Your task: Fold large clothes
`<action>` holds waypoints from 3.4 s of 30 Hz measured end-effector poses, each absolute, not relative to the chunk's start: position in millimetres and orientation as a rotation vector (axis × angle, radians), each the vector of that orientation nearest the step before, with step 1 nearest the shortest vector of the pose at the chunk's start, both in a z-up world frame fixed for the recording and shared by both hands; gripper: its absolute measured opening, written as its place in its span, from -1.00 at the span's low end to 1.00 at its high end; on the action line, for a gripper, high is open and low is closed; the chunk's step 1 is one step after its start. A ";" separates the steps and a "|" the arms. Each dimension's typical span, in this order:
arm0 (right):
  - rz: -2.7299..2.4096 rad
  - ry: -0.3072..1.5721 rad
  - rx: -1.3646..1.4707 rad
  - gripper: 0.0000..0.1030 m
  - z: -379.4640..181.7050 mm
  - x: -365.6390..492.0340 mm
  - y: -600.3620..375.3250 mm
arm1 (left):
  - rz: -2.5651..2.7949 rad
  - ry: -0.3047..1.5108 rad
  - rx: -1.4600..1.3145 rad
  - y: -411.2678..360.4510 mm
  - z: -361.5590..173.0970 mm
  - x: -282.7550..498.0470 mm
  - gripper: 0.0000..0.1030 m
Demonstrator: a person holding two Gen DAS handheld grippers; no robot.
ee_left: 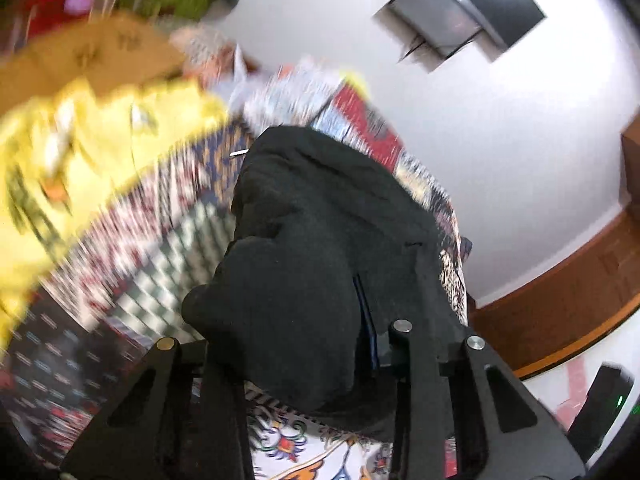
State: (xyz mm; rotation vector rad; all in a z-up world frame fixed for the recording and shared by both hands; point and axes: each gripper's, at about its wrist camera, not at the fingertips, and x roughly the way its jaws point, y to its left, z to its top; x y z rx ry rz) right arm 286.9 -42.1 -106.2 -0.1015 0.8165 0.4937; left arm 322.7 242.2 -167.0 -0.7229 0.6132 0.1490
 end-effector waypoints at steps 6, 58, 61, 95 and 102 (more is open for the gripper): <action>0.622 0.855 -0.065 0.38 -117.9 289.2 8.1 | 0.267 0.493 -0.440 232.2 -112.8 287.8 -0.39; 0.415 1.119 0.053 0.52 -233.6 276.2 -171.6 | -0.319 0.846 0.051 -56.2 -149.8 360.9 -0.44; 0.351 1.139 0.086 0.52 -237.8 267.5 -206.1 | -0.368 0.889 0.045 -56.5 -161.7 352.6 -0.43; 0.405 0.846 0.093 0.52 -114.3 242.7 -186.7 | -0.061 0.847 0.098 46.4 -136.0 294.9 0.35; 0.480 0.838 0.103 0.53 -115.7 264.0 -148.9 | -0.070 0.839 0.024 41.7 -164.0 285.5 0.37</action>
